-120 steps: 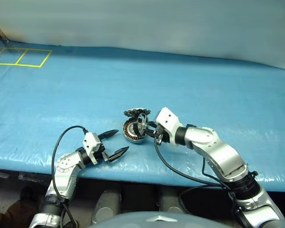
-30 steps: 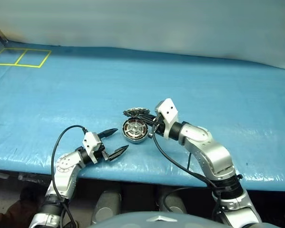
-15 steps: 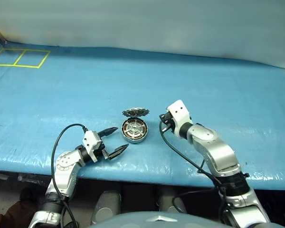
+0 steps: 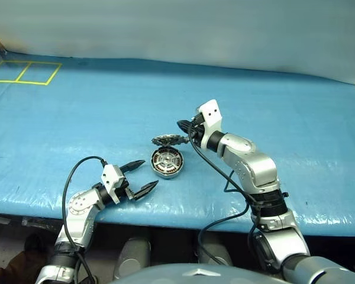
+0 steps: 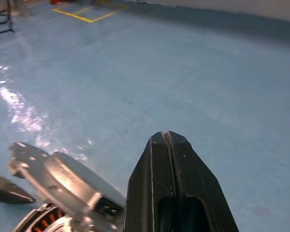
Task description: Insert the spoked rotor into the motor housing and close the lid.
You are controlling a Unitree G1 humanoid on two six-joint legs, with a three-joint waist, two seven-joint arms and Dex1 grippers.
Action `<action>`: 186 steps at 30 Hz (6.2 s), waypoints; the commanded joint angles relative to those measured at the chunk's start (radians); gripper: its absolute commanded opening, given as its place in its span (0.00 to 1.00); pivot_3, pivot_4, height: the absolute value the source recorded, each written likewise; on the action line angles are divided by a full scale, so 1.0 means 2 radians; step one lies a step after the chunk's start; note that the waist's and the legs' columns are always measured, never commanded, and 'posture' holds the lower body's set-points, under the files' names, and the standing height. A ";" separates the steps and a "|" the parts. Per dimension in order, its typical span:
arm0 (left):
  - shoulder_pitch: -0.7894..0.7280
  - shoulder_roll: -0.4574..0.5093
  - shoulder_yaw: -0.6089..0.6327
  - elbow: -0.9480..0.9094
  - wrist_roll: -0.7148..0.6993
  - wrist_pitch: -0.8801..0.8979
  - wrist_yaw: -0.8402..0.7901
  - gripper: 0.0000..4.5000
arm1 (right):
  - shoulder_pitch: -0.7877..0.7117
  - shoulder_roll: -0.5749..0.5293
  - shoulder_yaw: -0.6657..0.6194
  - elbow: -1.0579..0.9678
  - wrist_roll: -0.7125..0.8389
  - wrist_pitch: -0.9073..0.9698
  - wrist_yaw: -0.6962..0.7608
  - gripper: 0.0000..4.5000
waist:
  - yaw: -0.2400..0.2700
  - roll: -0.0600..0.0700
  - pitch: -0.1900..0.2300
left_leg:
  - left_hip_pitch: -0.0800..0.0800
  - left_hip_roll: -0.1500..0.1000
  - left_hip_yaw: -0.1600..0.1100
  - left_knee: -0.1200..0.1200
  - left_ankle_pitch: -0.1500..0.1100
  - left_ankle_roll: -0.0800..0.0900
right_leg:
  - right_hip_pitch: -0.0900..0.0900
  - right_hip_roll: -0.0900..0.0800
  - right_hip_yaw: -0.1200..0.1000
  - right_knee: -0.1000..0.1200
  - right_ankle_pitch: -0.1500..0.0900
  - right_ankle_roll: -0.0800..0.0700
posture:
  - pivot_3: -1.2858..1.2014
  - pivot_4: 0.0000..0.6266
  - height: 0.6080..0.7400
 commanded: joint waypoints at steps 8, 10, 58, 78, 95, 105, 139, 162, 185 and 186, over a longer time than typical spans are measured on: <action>0.002 0.001 0.006 -0.008 -0.004 -0.011 -0.002 1.00 | 0.029 -0.025 0.028 -0.092 0.028 0.037 0.026 0.00 | -0.001 0.000 0.000 | 0.000 0.000 0.000 0.000 0.000 0.000 | 0.000 0.000 0.000 0.000 0.000 0.000 | 0.52 0.24 1.00; 0.002 0.002 0.006 -0.007 -0.003 -0.010 -0.004 1.00 | 0.040 -0.031 0.037 -0.100 0.029 0.042 0.030 0.00 | -0.001 0.000 0.000 | 0.000 0.000 0.000 0.000 0.000 0.000 | 0.000 0.000 0.000 0.000 0.000 0.000 | 0.52 0.24 1.00; 0.003 0.001 0.003 -0.005 0.005 -0.011 0.000 1.00 | 0.105 -0.038 0.115 -0.067 -0.043 -0.027 0.010 0.71 | 0.000 0.000 -0.001 | 0.001 0.000 0.000 0.000 0.000 0.000 | 0.001 0.000 0.000 0.000 0.000 0.000 | 0.52 0.24 1.00; 0.005 0.003 0.004 -0.005 0.008 -0.012 0.001 1.00 | 0.103 -0.033 0.123 -0.043 -0.081 -0.072 0.010 1.00 | 0.000 0.000 -0.001 | 0.001 0.000 0.000 0.000 0.000 0.000 | 0.000 0.000 0.000 0.000 0.000 0.000 | 0.52 0.24 1.00; 0.007 0.001 0.005 -0.004 0.007 -0.013 0.003 1.00 | 0.108 -0.033 0.123 -0.043 -0.089 -0.077 0.014 0.67 | 0.001 0.000 -0.001 | 0.001 0.000 0.000 0.000 0.000 0.000 | 0.001 0.000 0.000 0.000 0.000 0.000 | 0.52 0.24 1.00; 0.011 0.001 0.006 -0.005 0.006 -0.013 0.005 1.00 | 0.098 -0.035 0.123 -0.038 -0.104 -0.087 0.011 0.67 | 0.002 0.000 -0.001 | 0.001 0.000 0.000 0.000 0.000 0.000 | 0.001 0.000 0.000 0.000 0.000 0.000 | 0.52 0.24 1.00; -0.037 -0.028 0.017 -0.026 -0.030 0.045 0.024 0.00 | 0.108 -0.046 0.135 -0.038 -0.124 -0.075 0.016 0.67 | 0.004 0.000 -0.001 | 0.001 0.000 -0.001 0.000 0.000 -0.001 | 0.001 0.000 0.000 0.000 0.000 0.000 | 0.52 0.24 1.00; -0.050 -0.027 -0.012 -0.008 0.024 0.067 0.053 0.00 | 0.116 -0.046 0.136 -0.046 -0.128 -0.066 0.014 0.67 | 0.006 0.000 -0.001 | 0.001 0.000 -0.001 0.000 0.000 -0.001 | 0.001 0.000 0.000 0.000 0.000 0.000 | 0.52 0.24 1.00; -0.049 -0.025 -0.022 -0.016 0.029 0.075 0.063 0.00 | 0.126 0.003 0.019 -0.157 -0.008 0.005 -0.005 1.00 | 0.010 0.000 -0.002 | 0.001 0.000 -0.002 0.000 0.001 -0.001 | 0.001 0.000 -0.001 0.000 0.000 0.000 | 0.52 0.24 1.00; -0.049 -0.026 -0.022 -0.016 0.029 0.074 0.063 0.00 | 0.129 0.007 0.007 -0.161 0.004 0.017 -0.009 1.00 | 0.010 0.000 -0.002 | 0.001 0.000 -0.002 0.000 0.001 -0.001 | 0.001 0.000 -0.001 0.000 -0.001 0.000 | 0.52 0.24 1.00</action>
